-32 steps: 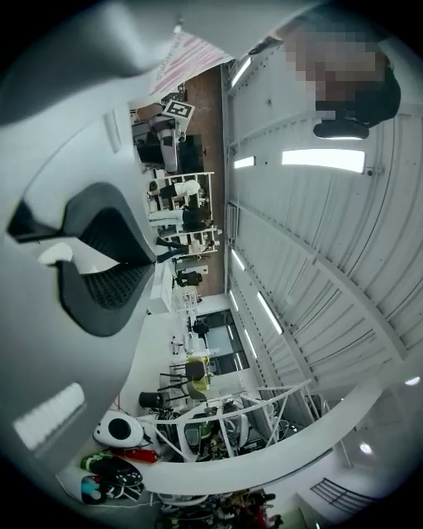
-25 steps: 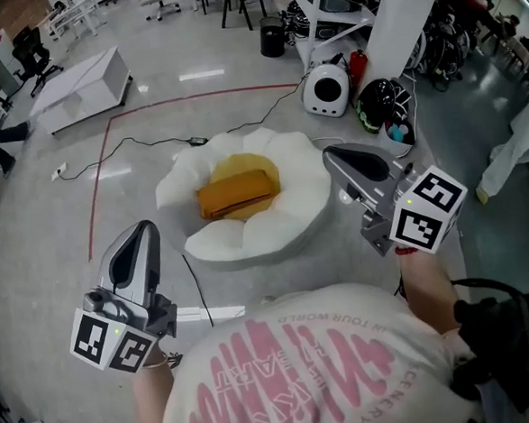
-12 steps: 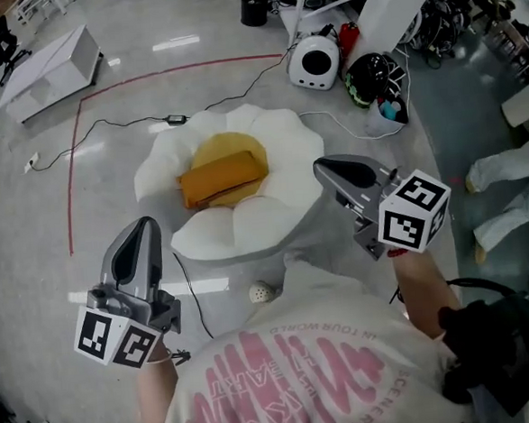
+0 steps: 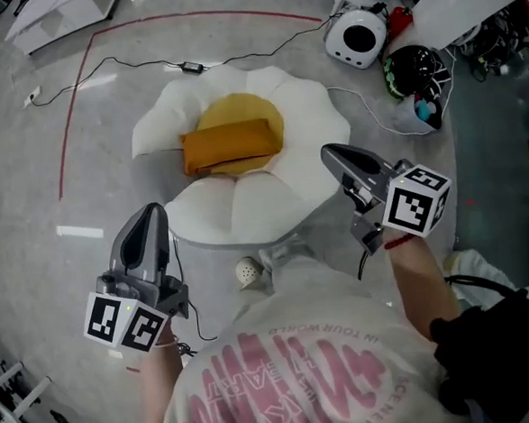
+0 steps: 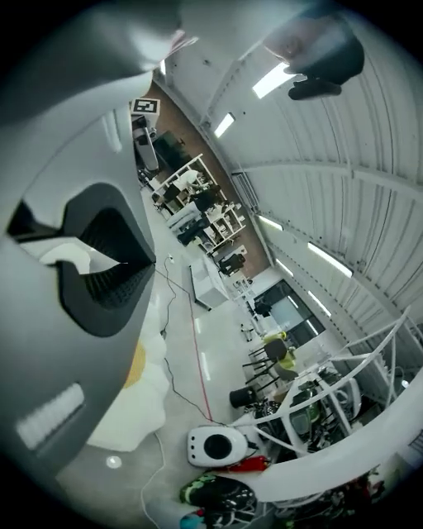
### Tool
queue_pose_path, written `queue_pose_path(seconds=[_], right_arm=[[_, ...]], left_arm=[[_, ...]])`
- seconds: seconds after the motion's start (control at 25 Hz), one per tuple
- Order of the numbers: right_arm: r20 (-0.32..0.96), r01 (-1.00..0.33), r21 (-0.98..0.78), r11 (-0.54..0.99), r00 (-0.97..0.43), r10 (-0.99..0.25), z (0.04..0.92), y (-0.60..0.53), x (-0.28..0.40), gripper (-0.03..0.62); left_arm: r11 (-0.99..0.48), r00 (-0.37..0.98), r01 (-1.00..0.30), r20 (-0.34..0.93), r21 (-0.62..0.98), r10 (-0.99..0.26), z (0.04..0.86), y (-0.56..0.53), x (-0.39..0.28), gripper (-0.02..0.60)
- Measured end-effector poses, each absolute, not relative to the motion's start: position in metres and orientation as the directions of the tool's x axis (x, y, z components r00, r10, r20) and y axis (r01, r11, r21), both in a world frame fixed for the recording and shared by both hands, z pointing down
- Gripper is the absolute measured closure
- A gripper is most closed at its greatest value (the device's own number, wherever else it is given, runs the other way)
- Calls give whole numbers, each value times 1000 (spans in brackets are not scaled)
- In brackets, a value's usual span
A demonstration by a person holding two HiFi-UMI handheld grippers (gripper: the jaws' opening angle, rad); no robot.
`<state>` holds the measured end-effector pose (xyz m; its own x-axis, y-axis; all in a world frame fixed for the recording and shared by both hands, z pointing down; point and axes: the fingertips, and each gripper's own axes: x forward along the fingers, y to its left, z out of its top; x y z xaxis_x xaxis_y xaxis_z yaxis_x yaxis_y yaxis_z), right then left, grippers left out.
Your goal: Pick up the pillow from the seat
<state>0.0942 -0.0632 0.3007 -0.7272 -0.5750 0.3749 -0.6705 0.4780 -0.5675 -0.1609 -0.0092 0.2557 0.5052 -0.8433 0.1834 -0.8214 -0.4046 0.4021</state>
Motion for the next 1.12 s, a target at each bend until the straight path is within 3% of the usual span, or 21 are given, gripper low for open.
queue_pose_path(seconds=[0.2, 0.56, 0.8, 0.96, 1.12], right_arm=[[428, -673, -629, 389, -718, -549, 365, -124, 120, 588], [519, -660, -684, 311, -739, -429, 507, -202, 143, 588], [522, -629, -732, 260, -764, -379, 587, -225, 122, 586], [557, -652, -726, 220, -745, -367, 642, -227, 114, 586], [595, -673, -734, 91, -703, -390, 691, -230, 111, 579]], left_arm=[[-361, 501, -801, 203, 478, -842, 314, -56, -137, 566], [-234, 458, -834, 389, 500, -800, 437, -138, -109, 566], [-85, 334, -863, 437, 497, -835, 510, -159, -136, 568], [-17, 324, -862, 526, 506, -787, 577, -158, -154, 568], [96, 274, -836, 563, 540, -780, 637, -168, -186, 568]])
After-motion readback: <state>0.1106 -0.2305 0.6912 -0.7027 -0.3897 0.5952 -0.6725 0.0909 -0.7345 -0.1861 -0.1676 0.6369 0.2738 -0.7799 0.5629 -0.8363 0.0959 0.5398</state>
